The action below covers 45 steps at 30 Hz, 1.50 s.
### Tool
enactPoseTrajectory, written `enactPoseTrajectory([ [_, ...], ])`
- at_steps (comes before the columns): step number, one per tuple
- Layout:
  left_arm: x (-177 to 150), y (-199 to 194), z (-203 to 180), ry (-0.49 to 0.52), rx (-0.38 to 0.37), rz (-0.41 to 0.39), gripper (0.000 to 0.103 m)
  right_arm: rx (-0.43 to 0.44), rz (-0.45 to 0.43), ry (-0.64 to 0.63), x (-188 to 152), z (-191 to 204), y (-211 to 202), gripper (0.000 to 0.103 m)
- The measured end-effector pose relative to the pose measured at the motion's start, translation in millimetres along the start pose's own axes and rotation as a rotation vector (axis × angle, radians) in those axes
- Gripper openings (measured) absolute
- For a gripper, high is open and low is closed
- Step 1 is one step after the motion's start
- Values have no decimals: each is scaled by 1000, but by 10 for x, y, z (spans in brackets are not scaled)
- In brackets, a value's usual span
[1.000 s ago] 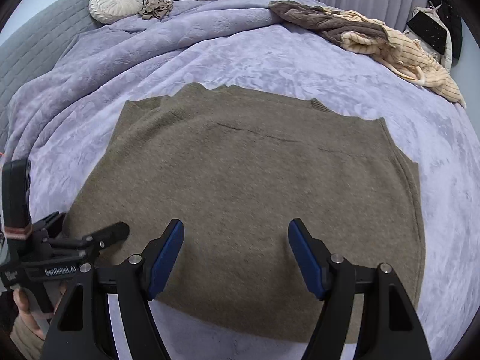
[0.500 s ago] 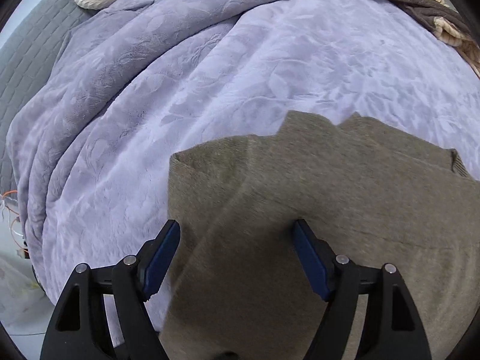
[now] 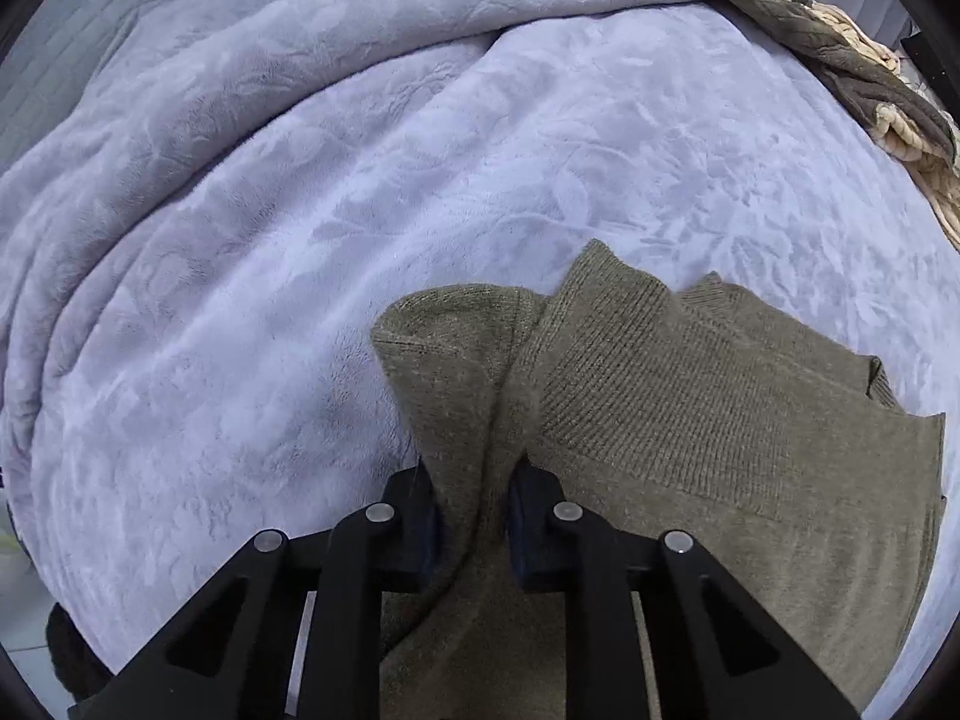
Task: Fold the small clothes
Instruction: 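Grasp the side edge of the folded sweater with both tools, then lift the side edge with both tools and fold it over the body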
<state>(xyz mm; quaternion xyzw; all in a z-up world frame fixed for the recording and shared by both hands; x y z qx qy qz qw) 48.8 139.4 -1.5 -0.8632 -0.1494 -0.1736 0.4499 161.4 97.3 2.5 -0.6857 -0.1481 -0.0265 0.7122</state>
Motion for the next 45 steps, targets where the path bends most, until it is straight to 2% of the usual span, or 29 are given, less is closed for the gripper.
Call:
enactPoseTrajectory([
  [7, 74, -83, -367, 64, 10, -8, 21, 123, -54, -25, -54, -255, -429, 19],
  [20, 81, -53, -1035, 198, 64, 17, 21, 250, -152, -5, -166, -1003, -923, 18],
  [28, 24, 141, -1432, 275, 127, 51, 21, 325, -185, 11, -275, -1414, -1029, 18],
  [45, -52, 611, -1967, 368, 212, 103, 21, 392, -231, 50, -469, -2125, -1082, 18],
])
Point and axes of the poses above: each gripper's, at about its wrist camera, not at the fingertips, and y roughly the way its jaws point, z to its left, x to its top, the point moved 3 cm from there along y, roughly the way its jaws point, and after that the axes turned 4 degrees about -x, right-handed, at the moved point
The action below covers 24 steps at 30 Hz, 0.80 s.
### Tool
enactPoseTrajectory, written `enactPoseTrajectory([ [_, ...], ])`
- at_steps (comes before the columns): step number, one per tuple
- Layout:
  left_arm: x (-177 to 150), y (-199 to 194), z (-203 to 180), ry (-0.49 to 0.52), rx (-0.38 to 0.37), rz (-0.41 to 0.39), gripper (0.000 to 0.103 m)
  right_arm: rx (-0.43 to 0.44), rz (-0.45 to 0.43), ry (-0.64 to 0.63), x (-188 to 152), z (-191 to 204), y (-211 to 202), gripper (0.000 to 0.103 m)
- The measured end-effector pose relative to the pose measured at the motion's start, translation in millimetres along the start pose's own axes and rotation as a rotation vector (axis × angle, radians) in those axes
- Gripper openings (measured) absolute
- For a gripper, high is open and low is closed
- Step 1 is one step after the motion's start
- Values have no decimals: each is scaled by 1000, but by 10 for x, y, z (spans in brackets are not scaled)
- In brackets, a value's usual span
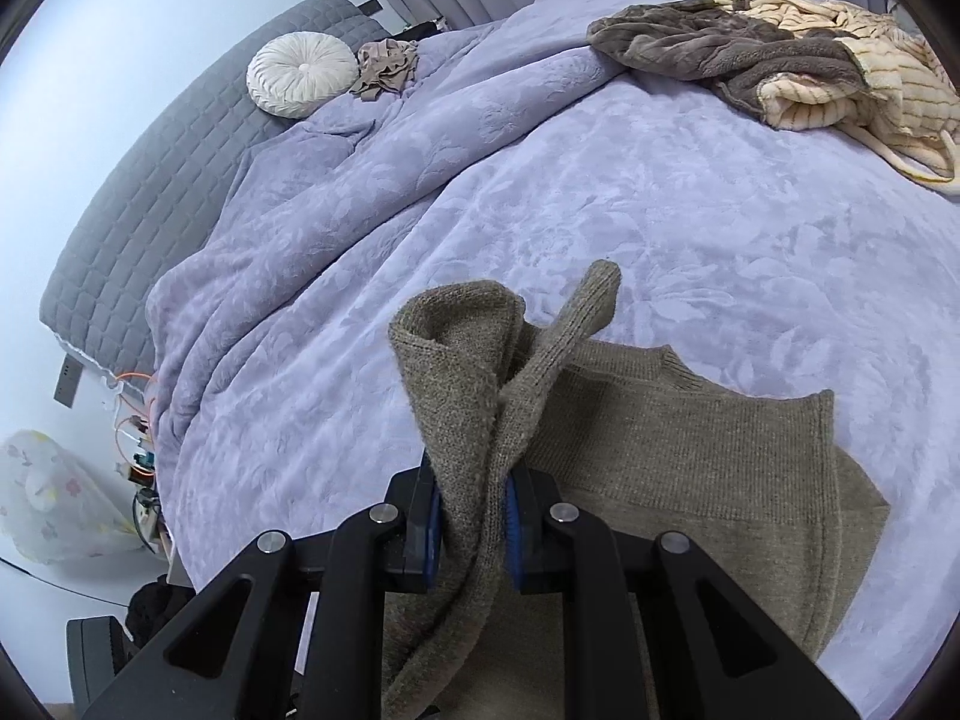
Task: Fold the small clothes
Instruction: 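Lift the side edge with both tools and fold it over the body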
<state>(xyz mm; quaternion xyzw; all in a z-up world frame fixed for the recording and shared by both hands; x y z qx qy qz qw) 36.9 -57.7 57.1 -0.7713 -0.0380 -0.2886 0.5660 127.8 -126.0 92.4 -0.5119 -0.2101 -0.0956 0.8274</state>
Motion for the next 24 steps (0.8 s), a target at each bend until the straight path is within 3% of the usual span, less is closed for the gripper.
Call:
enactPoseTrajectory([
  [24, 125, 366, -1152, 163, 128, 86, 21, 88, -19, -42, -206, -849, -446, 18],
])
Point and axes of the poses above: each gripper's, at about its wrist camera, not at the fingertips, and y roughly the way its jaws point, z to its left, x to its top, the point moved 3 cm from there along y, roughly the way its jaws point, and after that the axes turned 4 degrees about -x, right-handed, at the moved point
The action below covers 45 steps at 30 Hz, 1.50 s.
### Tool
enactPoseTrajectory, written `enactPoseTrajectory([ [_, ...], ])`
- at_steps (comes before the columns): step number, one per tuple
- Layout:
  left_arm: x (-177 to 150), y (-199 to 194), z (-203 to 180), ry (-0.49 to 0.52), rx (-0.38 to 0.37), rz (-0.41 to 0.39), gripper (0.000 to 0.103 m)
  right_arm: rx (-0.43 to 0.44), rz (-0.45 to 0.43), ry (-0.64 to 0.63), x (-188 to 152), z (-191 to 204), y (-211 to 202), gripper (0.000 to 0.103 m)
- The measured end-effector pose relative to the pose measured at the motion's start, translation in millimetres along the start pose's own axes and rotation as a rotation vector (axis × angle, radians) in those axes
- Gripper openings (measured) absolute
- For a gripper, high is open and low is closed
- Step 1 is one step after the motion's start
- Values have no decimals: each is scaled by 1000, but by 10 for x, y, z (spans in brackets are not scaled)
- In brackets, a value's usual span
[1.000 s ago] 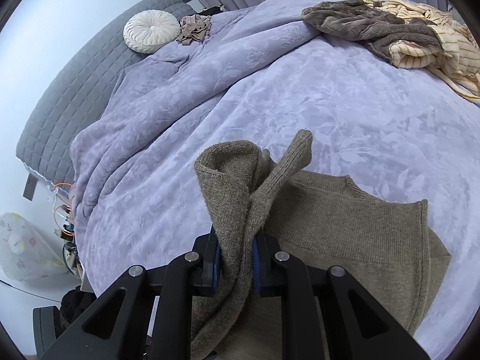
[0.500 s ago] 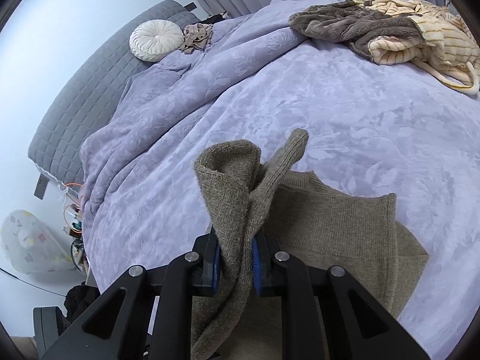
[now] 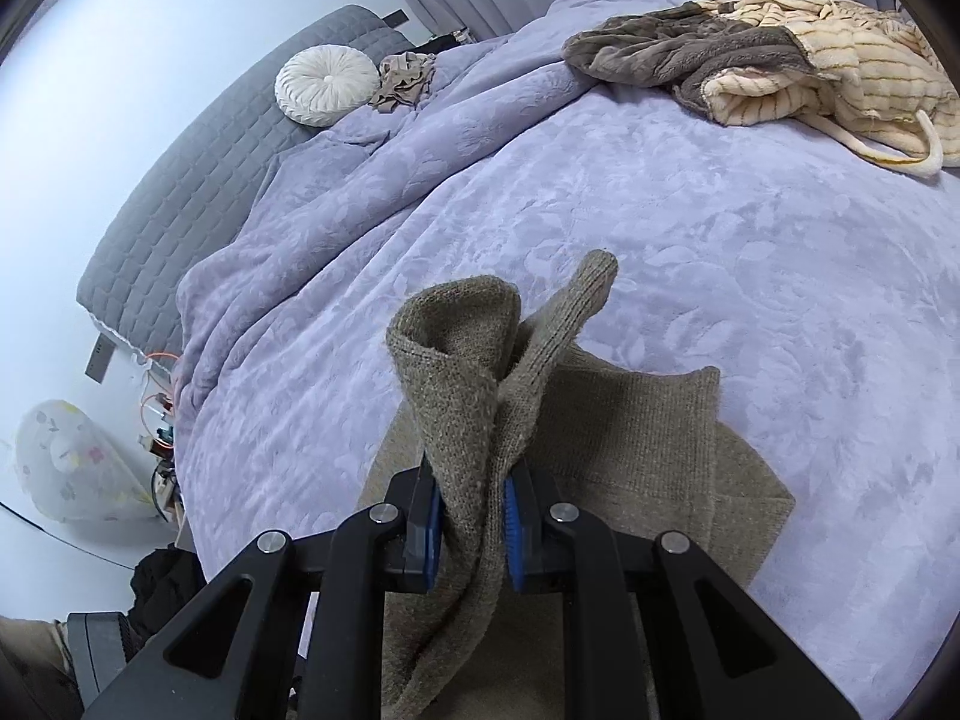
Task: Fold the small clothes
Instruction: 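Lift the side edge with both tools and fold it over the body, then open both tools to release the folded side and pull back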
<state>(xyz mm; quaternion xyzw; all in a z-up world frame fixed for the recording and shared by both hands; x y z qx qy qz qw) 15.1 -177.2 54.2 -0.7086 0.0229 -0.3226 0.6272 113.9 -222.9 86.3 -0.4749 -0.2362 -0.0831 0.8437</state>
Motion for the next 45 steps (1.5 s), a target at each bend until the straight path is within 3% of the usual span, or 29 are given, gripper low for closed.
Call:
enactPoseTrajectory([
  [15, 172, 314, -451, 58, 41, 58, 21, 57, -13, 77, -192, -587, -41, 18],
  [31, 139, 551, -790, 124, 150, 82, 21, 99, -13, 172, -400, -1089, 135, 19],
  [32, 138, 544, -799, 125, 156, 80, 23, 89, -11, 172, -407, -1099, 142, 22],
  [33, 138, 535, -790, 126, 159, 81, 31, 86, -8, 177, -419, -1109, 139, 25],
  [34, 131, 508, -790, 123, 138, 80, 37, 83, -7, 186, -426, -1114, 128, 26],
  [36, 112, 426, -753, 112, 118, 73, 72, 78, -12, 204, -438, -1126, 58, 34],
  [37, 98, 368, -721, 108, 112, 64, 80, 63, -27, 204, -447, -1114, -14, 39],
  [39, 30, 187, -645, 99, 45, 47, 84, 35, -64, 204, -473, -1098, -191, 47],
  [41, -74, -48, -573, 96, -72, 34, 84, 26, -117, 203, -506, -1039, -434, 49],
  [43, -149, -345, -484, 111, -201, -31, 84, 27, -166, 172, -536, -908, -648, 49],
  [45, -123, -503, -342, 98, -259, -87, 84, 71, -197, 130, -555, -711, -774, 51],
])
Point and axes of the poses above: each gripper's, at about its wrist camera, not at the fingertips, and y roughly the way its jaws point, z to its left, x to its top, the point moved 3 cm from there along y, roughly the way its jaws point, and after that the axes turned 4 degrees about -x, right-handed, at the moved point
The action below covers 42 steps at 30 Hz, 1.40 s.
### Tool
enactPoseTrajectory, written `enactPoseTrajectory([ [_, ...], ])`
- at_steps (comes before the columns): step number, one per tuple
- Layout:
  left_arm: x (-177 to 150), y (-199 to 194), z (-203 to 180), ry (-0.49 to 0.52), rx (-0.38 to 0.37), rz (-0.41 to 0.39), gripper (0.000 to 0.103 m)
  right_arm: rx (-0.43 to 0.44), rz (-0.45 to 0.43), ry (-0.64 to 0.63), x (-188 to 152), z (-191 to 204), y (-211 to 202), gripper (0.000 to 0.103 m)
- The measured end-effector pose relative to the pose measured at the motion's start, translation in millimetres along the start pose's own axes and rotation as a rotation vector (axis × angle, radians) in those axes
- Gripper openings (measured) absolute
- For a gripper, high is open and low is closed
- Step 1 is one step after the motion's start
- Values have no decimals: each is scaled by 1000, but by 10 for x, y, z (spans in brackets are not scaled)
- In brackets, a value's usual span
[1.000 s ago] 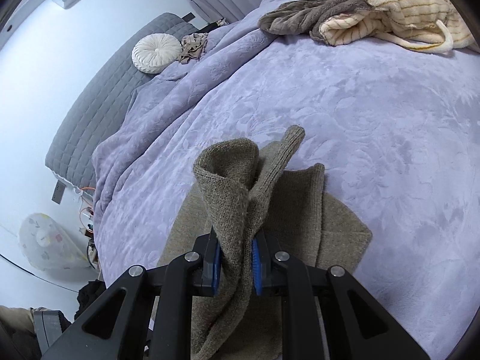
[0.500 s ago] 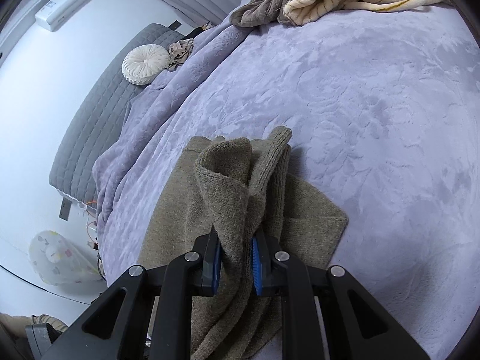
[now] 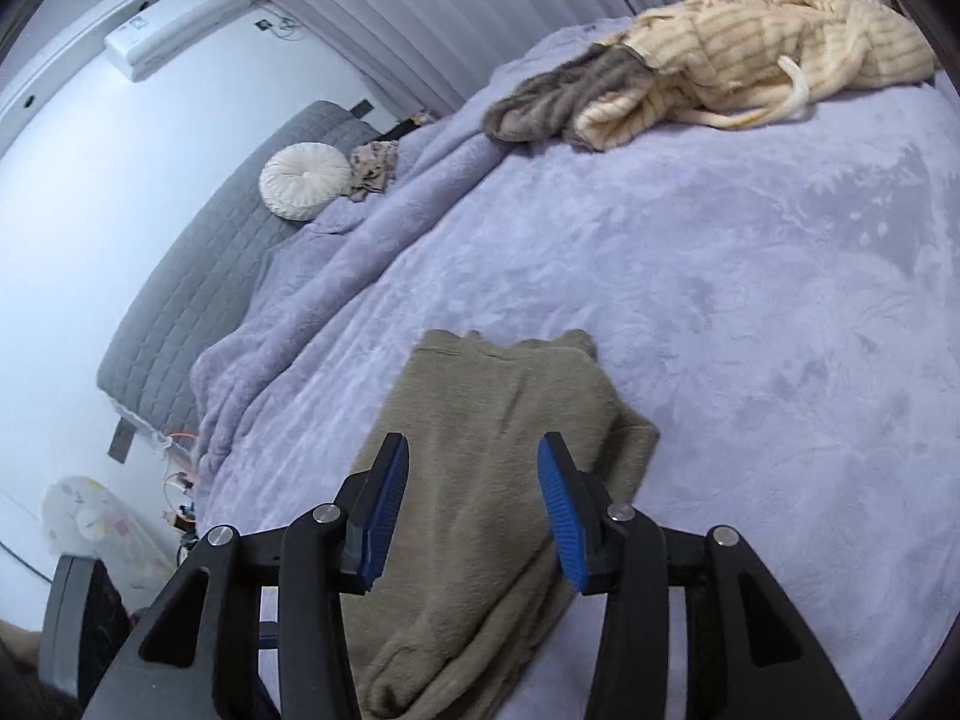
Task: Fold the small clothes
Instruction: 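Open both tools to release the folded side and pull back, then move both tools to the folded sweater's end and close on it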
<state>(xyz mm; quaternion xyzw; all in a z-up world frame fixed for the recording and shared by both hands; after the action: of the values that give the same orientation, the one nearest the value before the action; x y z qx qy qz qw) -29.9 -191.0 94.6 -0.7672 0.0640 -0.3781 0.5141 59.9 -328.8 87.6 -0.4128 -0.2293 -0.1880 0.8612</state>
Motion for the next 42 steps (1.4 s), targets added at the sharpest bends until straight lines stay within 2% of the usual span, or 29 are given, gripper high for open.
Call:
enactPoseTrajectory([
  [2, 83, -75, 239, -59, 5, -55, 84, 76, 20, -3, -52, 182, 54, 56],
  [4, 137, 31, 545, -136, 13, -53, 84, 110, 64, 14, -113, 262, 233, 56],
  [5, 140, 110, 691, -171, 54, -38, 84, 111, 93, 24, -152, 262, 344, 56],
  [7, 97, 311, 930, -211, 96, 15, 84, 53, 155, 57, -258, 144, 589, 56],
  [9, -12, 500, 1144, -232, 184, 64, 84, -35, 189, 95, -342, -69, 743, 53],
  [10, -72, 560, 1198, -222, 215, 80, 84, -61, 194, 136, -380, -203, 779, 45],
  [11, -124, 577, 1239, -222, 203, 82, 84, -42, 189, 191, -407, -314, 777, 38],
  [13, -174, 490, 1296, -259, 159, 77, 84, -43, 166, 241, -418, -386, 675, 37],
  [16, -201, 257, 1310, -272, 128, 28, 84, -100, 131, 165, -423, -149, 433, 41],
  [18, -232, 166, 1309, -263, 121, 13, 84, -56, 110, 120, -483, 95, 266, 42],
  [20, -303, 178, 1317, -259, 129, 28, 84, -10, 95, 74, -600, 374, 155, 57],
  [24, -493, 240, 1341, -274, 140, 58, 84, -2, 130, 30, -954, 705, 224, 60],
  [28, -574, 313, 1413, -281, 147, 76, 84, -80, 167, 82, -1279, 539, 374, 59],
  [30, -630, 332, 1435, -279, 142, 80, 84, -130, 153, 121, -1375, 370, 376, 58],
  [34, -703, 303, 1419, -269, 150, 80, 84, -112, 105, 221, -1459, 174, 202, 57],
  [36, -712, 252, 1402, -262, 160, 81, 84, -139, 103, 221, -1483, 201, 118, 58],
  [39, -716, 110, 1361, -232, 180, 68, 84, -248, 93, 169, -1476, 287, -74, 59],
  [42, -673, -55, 1345, -209, 185, 34, 84, -287, 54, 151, -1399, 325, -306, 60],
])
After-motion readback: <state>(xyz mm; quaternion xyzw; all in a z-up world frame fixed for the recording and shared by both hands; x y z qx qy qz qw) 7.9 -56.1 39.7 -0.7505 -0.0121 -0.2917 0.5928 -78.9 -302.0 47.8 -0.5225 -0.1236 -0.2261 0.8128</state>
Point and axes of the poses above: each gripper's, at about its wrist camera, not at the fingertips, and y roughly the way its jaws point, z to its left, x to its top, the point moved 3 cm from there along y, roughly the way its jaws point, and after that the axes turned 4 degrees about -x, right-handed, at the moved point
